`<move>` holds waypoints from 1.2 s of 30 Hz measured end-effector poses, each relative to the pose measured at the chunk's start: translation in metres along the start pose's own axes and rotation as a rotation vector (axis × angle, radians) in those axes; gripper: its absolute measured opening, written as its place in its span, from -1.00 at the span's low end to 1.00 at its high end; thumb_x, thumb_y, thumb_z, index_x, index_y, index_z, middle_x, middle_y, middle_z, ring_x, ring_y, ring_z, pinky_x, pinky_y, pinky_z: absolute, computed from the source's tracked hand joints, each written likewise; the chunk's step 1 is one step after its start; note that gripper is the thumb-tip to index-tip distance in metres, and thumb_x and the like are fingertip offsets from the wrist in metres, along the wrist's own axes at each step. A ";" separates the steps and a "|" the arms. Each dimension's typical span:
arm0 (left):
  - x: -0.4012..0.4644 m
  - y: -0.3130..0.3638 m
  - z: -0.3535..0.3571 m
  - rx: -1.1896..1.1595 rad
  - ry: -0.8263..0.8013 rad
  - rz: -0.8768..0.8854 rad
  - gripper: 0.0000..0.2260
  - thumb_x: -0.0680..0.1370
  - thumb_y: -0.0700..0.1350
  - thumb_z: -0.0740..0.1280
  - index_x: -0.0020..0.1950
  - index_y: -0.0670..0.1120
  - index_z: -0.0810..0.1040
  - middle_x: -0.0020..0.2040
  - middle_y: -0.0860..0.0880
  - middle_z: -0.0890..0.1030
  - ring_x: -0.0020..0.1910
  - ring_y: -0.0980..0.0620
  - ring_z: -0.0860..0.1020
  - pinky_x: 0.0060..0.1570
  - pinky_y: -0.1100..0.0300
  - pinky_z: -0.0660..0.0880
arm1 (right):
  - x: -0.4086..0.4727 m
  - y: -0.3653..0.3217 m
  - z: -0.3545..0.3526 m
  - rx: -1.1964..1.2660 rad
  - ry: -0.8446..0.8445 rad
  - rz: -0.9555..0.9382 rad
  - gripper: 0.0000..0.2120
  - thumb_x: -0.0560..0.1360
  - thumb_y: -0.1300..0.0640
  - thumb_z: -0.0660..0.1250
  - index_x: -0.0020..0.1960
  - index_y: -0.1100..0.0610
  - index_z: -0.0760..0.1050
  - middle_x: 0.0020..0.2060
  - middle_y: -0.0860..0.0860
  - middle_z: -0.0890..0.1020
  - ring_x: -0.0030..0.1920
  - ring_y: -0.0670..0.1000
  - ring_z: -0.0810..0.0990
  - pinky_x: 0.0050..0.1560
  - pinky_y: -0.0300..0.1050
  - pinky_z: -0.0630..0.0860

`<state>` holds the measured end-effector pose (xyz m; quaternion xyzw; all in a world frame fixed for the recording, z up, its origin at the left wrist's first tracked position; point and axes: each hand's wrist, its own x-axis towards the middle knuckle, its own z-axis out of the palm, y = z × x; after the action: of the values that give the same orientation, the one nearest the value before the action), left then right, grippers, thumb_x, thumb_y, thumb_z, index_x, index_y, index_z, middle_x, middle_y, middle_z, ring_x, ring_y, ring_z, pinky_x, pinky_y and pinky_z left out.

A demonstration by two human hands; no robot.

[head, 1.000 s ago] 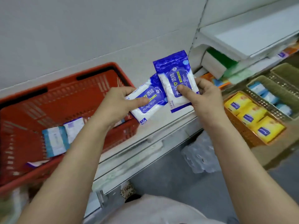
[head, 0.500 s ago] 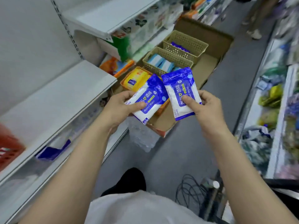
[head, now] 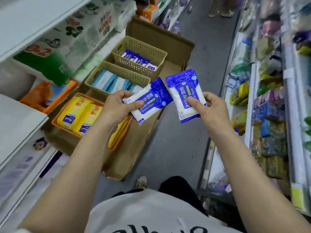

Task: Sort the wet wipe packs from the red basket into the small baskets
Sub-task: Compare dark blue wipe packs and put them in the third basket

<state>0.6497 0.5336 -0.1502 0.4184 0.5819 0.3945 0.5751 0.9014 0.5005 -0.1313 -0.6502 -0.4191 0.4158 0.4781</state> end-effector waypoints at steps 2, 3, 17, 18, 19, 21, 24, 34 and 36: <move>0.026 0.007 0.017 0.009 0.000 -0.018 -0.77 0.41 -0.20 0.53 -0.05 -0.08 0.52 -0.19 -0.03 0.68 -0.33 0.14 0.67 -0.43 0.30 0.55 | 0.031 0.005 -0.014 -0.004 0.015 0.024 -0.77 0.44 0.10 0.52 0.04 0.15 0.59 -0.09 0.00 0.73 -0.15 -0.04 0.71 -0.17 -0.16 0.60; 0.040 0.010 0.025 0.026 0.003 -0.026 -0.77 0.41 -0.17 0.53 -0.05 -0.07 0.53 -0.18 -0.03 0.69 -0.31 0.14 0.67 -0.41 0.30 0.55 | 0.047 0.008 -0.019 -0.013 0.013 0.037 -0.77 0.44 0.10 0.52 0.04 0.14 0.59 -0.09 -0.01 0.73 -0.14 -0.04 0.71 -0.15 -0.14 0.61; 0.209 0.041 0.146 -0.141 0.351 -0.062 -0.82 0.43 -0.18 0.52 -0.03 -0.09 0.58 -0.16 -0.04 0.71 -0.25 0.09 0.68 -0.32 0.23 0.59 | 0.328 -0.006 -0.040 -0.080 -0.396 -0.009 -0.85 0.44 0.06 0.52 -0.04 0.04 0.60 -0.15 -0.06 0.74 -0.14 -0.02 0.72 -0.12 -0.09 0.65; 0.214 0.043 0.149 -0.144 0.374 -0.075 -0.82 0.43 -0.18 0.52 -0.03 -0.09 0.58 -0.18 -0.02 0.71 -0.25 0.10 0.68 -0.33 0.25 0.58 | 0.343 -0.008 -0.037 -0.087 -0.430 -0.010 -0.87 0.45 0.05 0.51 -0.05 0.03 0.60 -0.15 -0.05 0.74 -0.13 0.00 0.72 -0.10 -0.05 0.64; 0.219 0.045 0.149 -0.143 0.400 -0.085 -0.82 0.43 -0.18 0.52 -0.03 -0.09 0.58 -0.20 0.00 0.72 -0.26 0.11 0.68 -0.34 0.25 0.58 | 0.356 -0.010 -0.032 -0.093 -0.468 -0.010 -0.88 0.45 0.05 0.50 -0.06 0.02 0.61 -0.14 -0.04 0.74 -0.12 0.02 0.72 -0.08 -0.03 0.64; 0.228 0.048 0.142 -0.138 0.472 -0.100 -0.83 0.43 -0.18 0.52 -0.05 -0.07 0.57 -0.23 0.03 0.72 -0.27 0.11 0.68 -0.33 0.22 0.60 | 0.380 -0.015 -0.017 -0.096 -0.545 -0.005 -0.89 0.46 0.05 0.49 -0.05 0.03 0.61 -0.14 -0.03 0.74 -0.13 0.01 0.72 -0.08 -0.03 0.63; 0.245 0.048 0.122 -0.167 0.606 -0.111 -0.83 0.43 -0.17 0.52 -0.08 -0.04 0.57 -0.24 0.02 0.71 -0.28 0.10 0.68 -0.30 0.19 0.61 | 0.415 -0.022 0.016 -0.142 -0.615 -0.031 -0.89 0.46 0.07 0.50 -0.04 0.05 0.62 -0.14 -0.04 0.74 -0.17 -0.05 0.70 -0.10 -0.10 0.60; 0.328 0.054 0.051 -0.292 0.872 -0.122 -0.78 0.46 -0.21 0.49 0.04 -0.11 0.52 -0.09 -0.07 0.66 -0.30 0.13 0.64 -0.35 0.20 0.57 | 0.519 -0.041 0.123 -0.255 -0.794 -0.116 -0.82 0.43 0.10 0.53 -0.01 0.06 0.60 -0.15 -0.03 0.74 -0.16 -0.04 0.72 -0.20 -0.20 0.61; 0.335 0.057 0.043 -0.341 0.949 -0.137 -0.68 0.47 -0.21 0.49 0.16 -0.19 0.50 -0.07 -0.07 0.66 -0.30 0.14 0.64 -0.37 0.21 0.58 | 0.534 -0.037 0.146 -0.347 -0.846 -0.137 -0.82 0.43 0.09 0.53 -0.02 0.04 0.58 -0.15 -0.06 0.72 -0.17 -0.09 0.71 -0.22 -0.21 0.60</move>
<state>0.6980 0.8671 -0.2119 0.0543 0.7325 0.5918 0.3320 0.9197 1.0508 -0.1991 -0.4644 -0.6829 0.5359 0.1755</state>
